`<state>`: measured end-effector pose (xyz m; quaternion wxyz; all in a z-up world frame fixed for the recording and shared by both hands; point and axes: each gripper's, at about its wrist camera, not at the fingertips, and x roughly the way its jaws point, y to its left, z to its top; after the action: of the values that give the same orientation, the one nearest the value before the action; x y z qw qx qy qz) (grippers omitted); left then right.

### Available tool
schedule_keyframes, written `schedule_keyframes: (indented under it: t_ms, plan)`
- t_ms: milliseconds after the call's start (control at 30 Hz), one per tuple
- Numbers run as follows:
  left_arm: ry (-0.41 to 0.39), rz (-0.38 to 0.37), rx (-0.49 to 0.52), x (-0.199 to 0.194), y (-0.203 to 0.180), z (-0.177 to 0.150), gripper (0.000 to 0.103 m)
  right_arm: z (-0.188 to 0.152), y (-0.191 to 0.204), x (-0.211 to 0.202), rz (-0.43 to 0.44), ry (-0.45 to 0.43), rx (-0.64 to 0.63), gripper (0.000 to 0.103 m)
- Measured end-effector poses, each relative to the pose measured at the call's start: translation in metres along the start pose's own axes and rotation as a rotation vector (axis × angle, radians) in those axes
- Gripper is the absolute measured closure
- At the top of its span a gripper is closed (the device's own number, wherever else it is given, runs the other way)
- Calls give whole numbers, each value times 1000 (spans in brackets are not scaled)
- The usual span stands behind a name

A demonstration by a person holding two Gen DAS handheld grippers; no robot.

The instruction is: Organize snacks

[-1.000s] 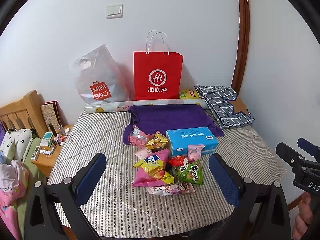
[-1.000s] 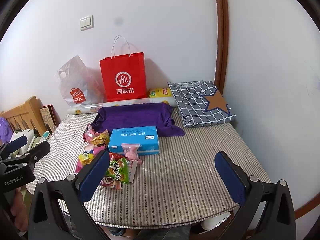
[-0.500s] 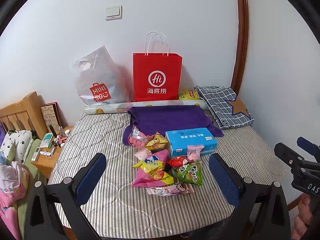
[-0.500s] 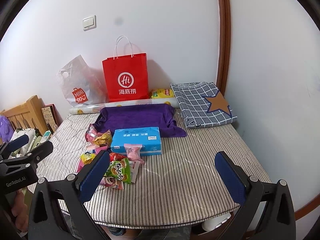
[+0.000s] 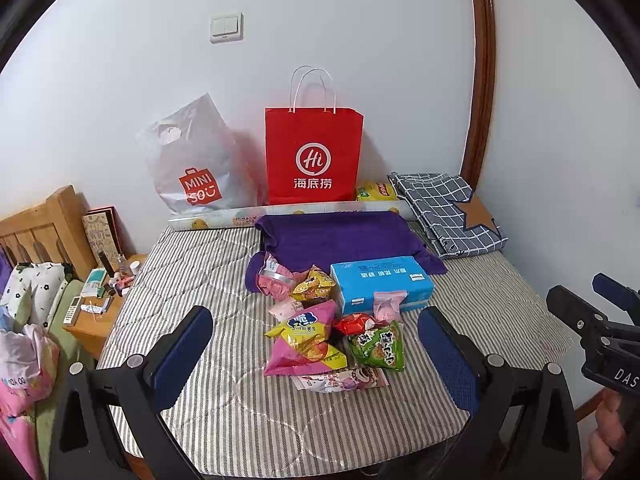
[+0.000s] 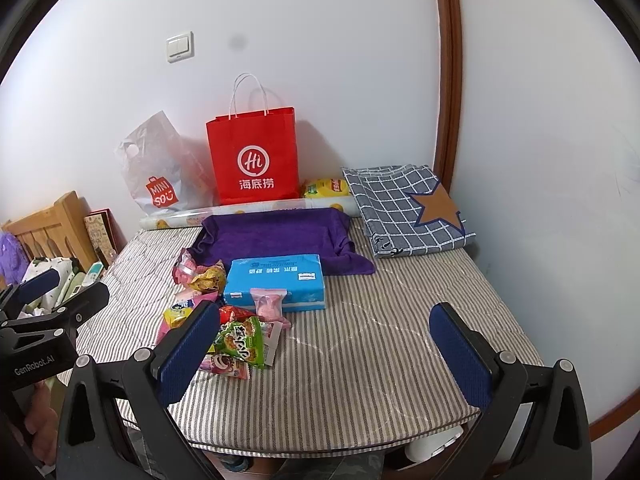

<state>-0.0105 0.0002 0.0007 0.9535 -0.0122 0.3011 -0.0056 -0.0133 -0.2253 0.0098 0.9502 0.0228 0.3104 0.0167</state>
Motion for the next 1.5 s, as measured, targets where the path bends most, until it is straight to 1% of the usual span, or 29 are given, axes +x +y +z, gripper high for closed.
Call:
schedule_keyframes:
  t_ms: [167, 1100, 1333, 1500]
  plan:
    - [-4, -2, 2, -2, 0, 5, 0, 0, 1, 0, 1, 1, -1, 0]
    - [-10, -3, 6, -3, -3, 3, 0, -3, 11, 0, 7, 0, -14, 0]
    - [5, -2, -1, 3, 0, 3, 0, -3, 15, 4, 10, 6, -25, 0]
    - [24, 3, -12, 13, 11, -5, 0, -5, 20, 12, -15, 13, -48, 0]
